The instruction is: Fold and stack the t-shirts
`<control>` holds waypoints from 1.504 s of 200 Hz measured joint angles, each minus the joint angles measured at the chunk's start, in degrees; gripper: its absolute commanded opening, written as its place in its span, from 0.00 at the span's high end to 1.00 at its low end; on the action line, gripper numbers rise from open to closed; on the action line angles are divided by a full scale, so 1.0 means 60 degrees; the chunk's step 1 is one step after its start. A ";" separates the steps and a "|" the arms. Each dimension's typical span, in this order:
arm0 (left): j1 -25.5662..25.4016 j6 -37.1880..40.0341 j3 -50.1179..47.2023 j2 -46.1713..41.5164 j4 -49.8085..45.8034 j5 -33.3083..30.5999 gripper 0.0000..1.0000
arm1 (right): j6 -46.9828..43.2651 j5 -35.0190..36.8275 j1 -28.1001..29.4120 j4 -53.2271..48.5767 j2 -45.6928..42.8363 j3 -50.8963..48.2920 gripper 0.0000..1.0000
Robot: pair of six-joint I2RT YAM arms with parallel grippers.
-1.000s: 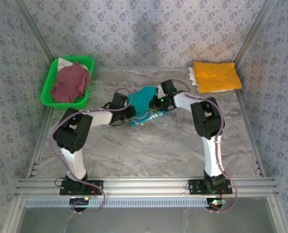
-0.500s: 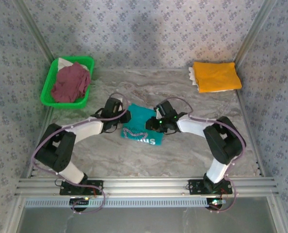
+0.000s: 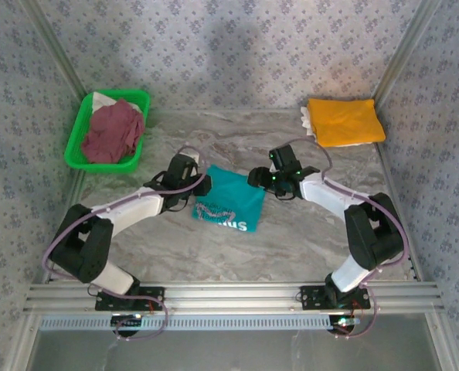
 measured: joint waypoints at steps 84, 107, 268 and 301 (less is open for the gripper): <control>0.0007 -0.0098 -0.0484 0.1322 0.0601 -0.0259 0.73 | 0.0117 0.0240 0.0306 -0.0120 0.0670 -0.0379 0.31; 0.0007 -0.0273 -0.0688 0.1322 0.0900 -0.0335 0.73 | 0.0113 0.0277 0.0404 -0.0149 0.1249 -0.0197 0.32; 0.0219 -0.0831 -0.1457 -0.0106 0.1796 -0.0663 0.09 | -0.0907 -0.0707 -0.0153 0.0306 0.2335 0.0703 1.00; 0.0215 -0.0688 -0.1730 -0.2193 0.1789 -0.1453 0.07 | -0.1912 -0.0790 -0.0725 0.0007 0.2302 0.1133 1.00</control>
